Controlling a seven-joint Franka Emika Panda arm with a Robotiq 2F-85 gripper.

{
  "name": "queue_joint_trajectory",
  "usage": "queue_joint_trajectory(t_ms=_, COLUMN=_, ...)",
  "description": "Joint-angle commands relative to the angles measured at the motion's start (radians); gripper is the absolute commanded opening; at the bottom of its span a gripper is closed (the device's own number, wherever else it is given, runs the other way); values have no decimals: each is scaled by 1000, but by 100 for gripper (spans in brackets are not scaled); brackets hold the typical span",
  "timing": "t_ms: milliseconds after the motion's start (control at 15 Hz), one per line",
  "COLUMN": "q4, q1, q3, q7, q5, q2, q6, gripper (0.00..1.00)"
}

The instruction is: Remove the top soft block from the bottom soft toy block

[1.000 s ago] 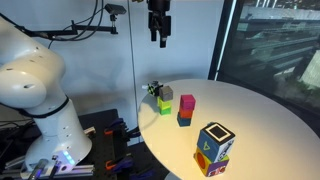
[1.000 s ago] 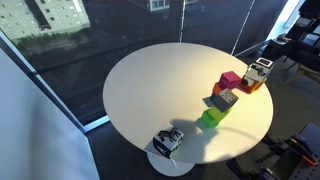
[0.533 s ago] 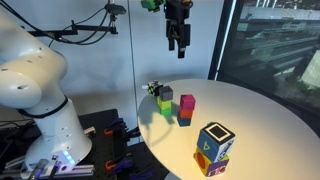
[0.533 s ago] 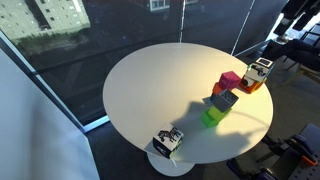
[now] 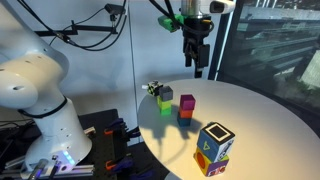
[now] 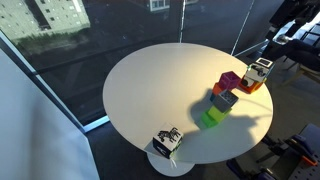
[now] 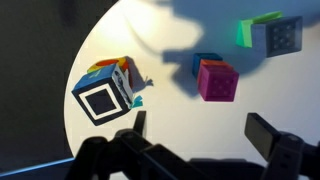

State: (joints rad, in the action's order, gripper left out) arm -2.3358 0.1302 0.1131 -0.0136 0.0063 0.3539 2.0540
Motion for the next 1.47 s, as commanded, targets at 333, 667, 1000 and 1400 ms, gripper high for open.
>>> queue_joint_trajectory(t_ms=333, q4=23, q1=56, q3=49, q7=21, q5=-118, q2=-144, q6=117, gripper=100)
queue_joint_trajectory(t_ms=667, q4=41, q1=64, q3=82, q7=58, q5=-101, q2=-211, q6=130, gripper=100)
queue_joint_trajectory(t_ms=1000, q4=21, q1=61, q3=86, q7=38, q5=-100, q2=-215, q6=131, gripper=100)
queue_joint_trajectory(t_ms=1400, q4=28, q1=61, q3=86, q7=38, q5=-100, q2=-218, q6=131, gripper=100)
